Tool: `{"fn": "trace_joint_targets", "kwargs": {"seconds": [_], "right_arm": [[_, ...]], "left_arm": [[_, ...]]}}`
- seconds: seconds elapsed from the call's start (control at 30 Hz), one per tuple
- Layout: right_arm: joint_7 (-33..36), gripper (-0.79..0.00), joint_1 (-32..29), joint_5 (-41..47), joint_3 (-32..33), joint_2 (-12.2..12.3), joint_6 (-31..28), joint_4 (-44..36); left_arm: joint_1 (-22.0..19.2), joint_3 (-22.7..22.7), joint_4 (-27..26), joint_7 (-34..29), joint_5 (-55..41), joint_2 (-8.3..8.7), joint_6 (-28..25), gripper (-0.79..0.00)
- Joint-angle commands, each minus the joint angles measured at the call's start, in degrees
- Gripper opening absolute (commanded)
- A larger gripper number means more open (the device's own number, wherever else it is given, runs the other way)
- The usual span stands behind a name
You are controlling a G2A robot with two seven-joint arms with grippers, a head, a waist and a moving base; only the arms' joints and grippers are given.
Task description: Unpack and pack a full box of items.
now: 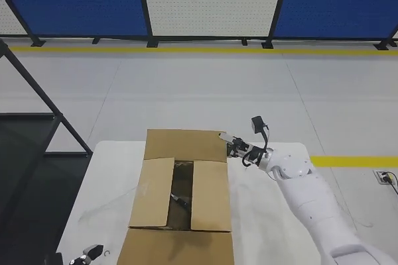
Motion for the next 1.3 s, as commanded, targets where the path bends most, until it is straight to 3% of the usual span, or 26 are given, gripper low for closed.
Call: {"fn": "trace_joint_targets", "kwargs": {"seconds": [0.0, 0.17, 0.53, 0.97, 1.27], "right_arm": [[1.8, 0.0, 0.5, 1.6, 0.3, -0.1, -1.2, 0.9], [6.4, 0.0, 0.9, 5.2, 1.1, -0.2, -4.3, 1.8], [11.3, 0.0, -0.3, 8.3, 2.0, 0.4, -8.2, -0.4], [13.5, 0.0, -4.8, 8.4, 0.5, 1.8, -6.2, -9.5], [14.8, 0.0, -8.7, 10.9, 0.4, 3.6, -5.0, -16.8]], "left_arm": [[-0.8, 0.3, 0.7, 0.1, 0.3, 0.33, 0.0, 0.0], [-3.0, 1.6, 1.2, -1.0, 0.1, 0.44, 0.8, 0.0], [-5.9, 5.6, -0.7, -5.6, -8.0, -0.75, 11.4, 0.0], [-8.5, 7.8, -5.5, -10.7, -13.7, -1.74, 18.3, 0.0], [-10.0, 8.8, -7.7, -14.3, -17.1, -2.14, 18.7, 0.0]]}}
